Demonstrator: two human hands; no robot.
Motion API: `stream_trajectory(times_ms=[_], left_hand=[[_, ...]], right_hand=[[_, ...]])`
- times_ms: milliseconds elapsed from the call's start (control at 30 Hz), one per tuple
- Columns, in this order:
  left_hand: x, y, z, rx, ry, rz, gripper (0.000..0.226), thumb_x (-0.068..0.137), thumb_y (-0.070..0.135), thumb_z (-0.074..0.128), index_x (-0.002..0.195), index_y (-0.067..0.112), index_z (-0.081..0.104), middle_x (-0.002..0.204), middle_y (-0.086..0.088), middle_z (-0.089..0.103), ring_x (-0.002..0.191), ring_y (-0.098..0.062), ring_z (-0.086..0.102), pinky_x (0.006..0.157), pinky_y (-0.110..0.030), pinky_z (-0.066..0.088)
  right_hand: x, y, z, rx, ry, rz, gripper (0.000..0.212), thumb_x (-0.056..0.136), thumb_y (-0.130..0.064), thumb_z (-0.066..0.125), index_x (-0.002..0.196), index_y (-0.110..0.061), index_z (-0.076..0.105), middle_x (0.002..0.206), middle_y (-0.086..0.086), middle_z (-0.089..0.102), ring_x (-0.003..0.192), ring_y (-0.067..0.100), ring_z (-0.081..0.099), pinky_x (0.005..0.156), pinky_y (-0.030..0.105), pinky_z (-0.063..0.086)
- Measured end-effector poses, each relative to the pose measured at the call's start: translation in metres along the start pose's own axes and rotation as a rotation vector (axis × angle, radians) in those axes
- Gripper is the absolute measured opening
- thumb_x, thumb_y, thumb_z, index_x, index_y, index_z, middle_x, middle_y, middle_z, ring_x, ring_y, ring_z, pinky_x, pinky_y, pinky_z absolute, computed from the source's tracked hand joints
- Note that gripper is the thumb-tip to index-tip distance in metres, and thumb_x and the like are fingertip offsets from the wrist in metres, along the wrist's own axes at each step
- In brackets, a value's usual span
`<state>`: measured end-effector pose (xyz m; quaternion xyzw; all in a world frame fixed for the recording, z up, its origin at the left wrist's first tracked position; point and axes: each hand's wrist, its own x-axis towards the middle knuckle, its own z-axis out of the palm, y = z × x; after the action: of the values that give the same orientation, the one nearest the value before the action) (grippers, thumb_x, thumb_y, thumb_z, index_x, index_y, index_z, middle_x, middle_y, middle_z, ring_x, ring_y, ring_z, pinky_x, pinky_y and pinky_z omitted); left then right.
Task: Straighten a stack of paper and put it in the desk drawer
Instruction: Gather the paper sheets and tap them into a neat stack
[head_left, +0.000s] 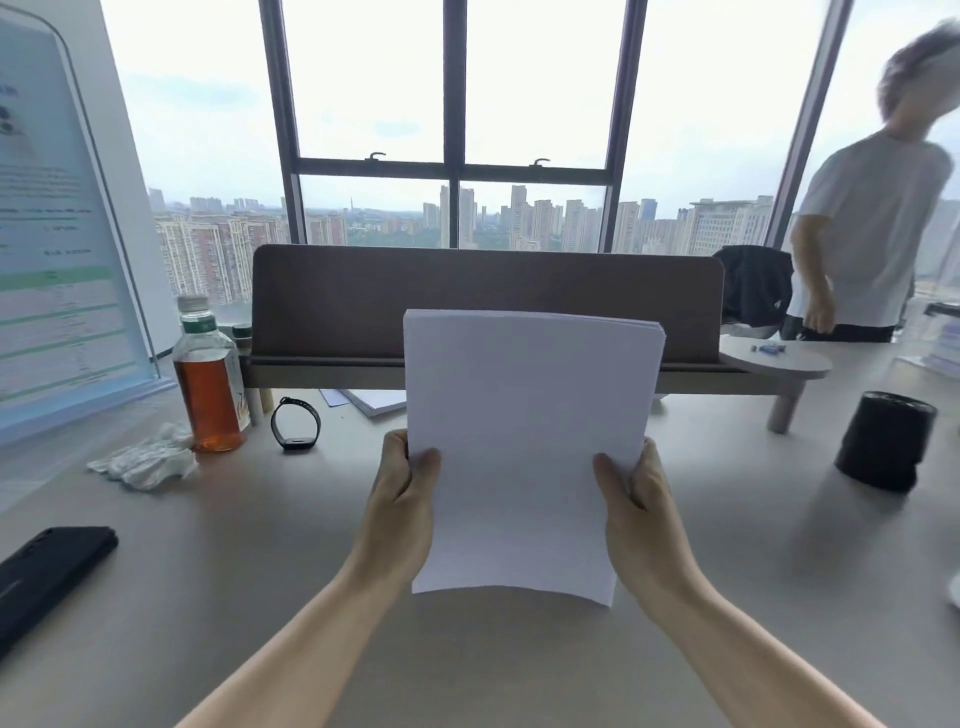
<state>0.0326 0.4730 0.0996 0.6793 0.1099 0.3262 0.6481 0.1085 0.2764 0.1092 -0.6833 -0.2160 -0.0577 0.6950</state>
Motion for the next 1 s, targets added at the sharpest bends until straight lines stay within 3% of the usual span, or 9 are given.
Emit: stream_trajectory(times_ms=[200, 300, 433, 600, 700, 767, 833, 933, 1000], left_hand=[[0.001, 0.013, 0.0, 0.055, 0.038, 0.085, 0.017, 0.108, 0.005, 0.043, 0.101, 0.017, 0.054, 0.089, 0.015, 0.068, 0.079, 0.0, 0.061, 0.076, -0.015, 0.048], [-0.01, 0.004, -0.006, 0.12, -0.01, 0.043, 0.013, 0.108, 0.007, 0.042, 0.101, 0.013, 0.051, 0.083, 0.022, 0.069, 0.081, -0.001, 0.06, 0.079, -0.02, 0.048], [-0.017, 0.002, -0.008, 0.157, -0.048, 0.029, 0.011, 0.109, 0.006, 0.039, 0.103, 0.006, 0.048, 0.079, 0.028, 0.07, 0.072, 0.011, 0.059, 0.066, -0.005, 0.044], [-0.015, 0.003, -0.011, 0.191, -0.039, 0.012, 0.017, 0.107, 0.008, 0.043, 0.093, 0.017, 0.047, 0.073, 0.024, 0.065, 0.075, -0.01, 0.058, 0.073, -0.024, 0.046], [-0.001, 0.024, -0.018, 0.296, 0.039, 0.093, 0.022, 0.099, 0.012, 0.063, 0.114, 0.024, 0.052, 0.113, 0.012, 0.07, 0.109, -0.024, 0.067, 0.089, -0.038, 0.054], [0.011, 0.062, -0.021, 0.557, 0.143, 0.384, 0.077, 0.088, 0.023, 0.079, 0.15, 0.026, 0.035, 0.158, -0.003, 0.041, 0.148, -0.025, 0.04, 0.121, -0.044, 0.035], [0.02, 0.114, -0.016, 0.826, 0.082, 0.695, 0.106, 0.084, 0.031, 0.082, 0.165, 0.022, 0.015, 0.174, -0.004, 0.014, 0.161, -0.023, 0.01, 0.129, -0.041, 0.01], [0.033, 0.165, 0.002, 1.123, -0.256, 0.831, 0.081, 0.088, 0.032, 0.077, 0.158, 0.025, 0.036, 0.166, -0.001, 0.039, 0.156, -0.023, 0.032, 0.124, -0.04, 0.028], [0.035, 0.171, 0.008, 1.075, -0.38, 0.714, 0.031, 0.092, 0.027, 0.072, 0.121, 0.03, 0.061, 0.12, 0.003, 0.072, 0.113, -0.021, 0.067, 0.09, -0.034, 0.05]], right_hand=[[0.011, -0.006, -0.002, -0.031, 0.035, -0.063, 0.01, 0.104, -0.006, 0.046, 0.11, -0.01, 0.053, 0.089, -0.021, 0.074, 0.082, -0.004, 0.067, 0.08, 0.023, 0.053], [-0.006, 0.004, 0.001, -0.026, -0.032, 0.027, 0.021, 0.104, -0.005, 0.045, 0.112, -0.022, 0.053, 0.101, -0.02, 0.077, 0.097, 0.0, 0.071, 0.095, 0.033, 0.054], [-0.012, 0.014, 0.001, -0.034, -0.052, 0.093, 0.022, 0.105, -0.008, 0.045, 0.115, -0.025, 0.053, 0.108, -0.016, 0.077, 0.104, 0.005, 0.072, 0.103, 0.045, 0.052], [-0.013, 0.012, -0.002, -0.152, -0.033, 0.047, 0.023, 0.104, -0.011, 0.046, 0.114, -0.03, 0.053, 0.105, -0.024, 0.076, 0.101, 0.003, 0.071, 0.1, 0.046, 0.053], [-0.009, 0.008, -0.008, -0.225, 0.004, -0.012, 0.015, 0.103, -0.017, 0.048, 0.109, -0.03, 0.051, 0.104, -0.019, 0.075, 0.099, 0.011, 0.072, 0.094, 0.051, 0.055], [-0.005, 0.003, -0.012, -0.257, 0.002, -0.072, 0.011, 0.102, -0.019, 0.049, 0.11, -0.026, 0.05, 0.105, -0.009, 0.074, 0.098, 0.019, 0.072, 0.09, 0.055, 0.056], [-0.003, -0.004, -0.014, -0.316, -0.012, -0.131, 0.01, 0.102, -0.022, 0.048, 0.112, -0.02, 0.049, 0.103, -0.003, 0.072, 0.095, 0.024, 0.07, 0.086, 0.057, 0.056], [-0.001, -0.02, -0.015, -0.421, -0.039, -0.217, 0.011, 0.103, -0.023, 0.048, 0.105, -0.012, 0.048, 0.096, 0.001, 0.07, 0.086, 0.025, 0.069, 0.073, 0.05, 0.057], [0.002, -0.033, -0.019, -0.47, -0.061, -0.281, 0.009, 0.103, -0.021, 0.049, 0.101, -0.012, 0.047, 0.089, -0.002, 0.068, 0.078, 0.022, 0.066, 0.064, 0.042, 0.054]])
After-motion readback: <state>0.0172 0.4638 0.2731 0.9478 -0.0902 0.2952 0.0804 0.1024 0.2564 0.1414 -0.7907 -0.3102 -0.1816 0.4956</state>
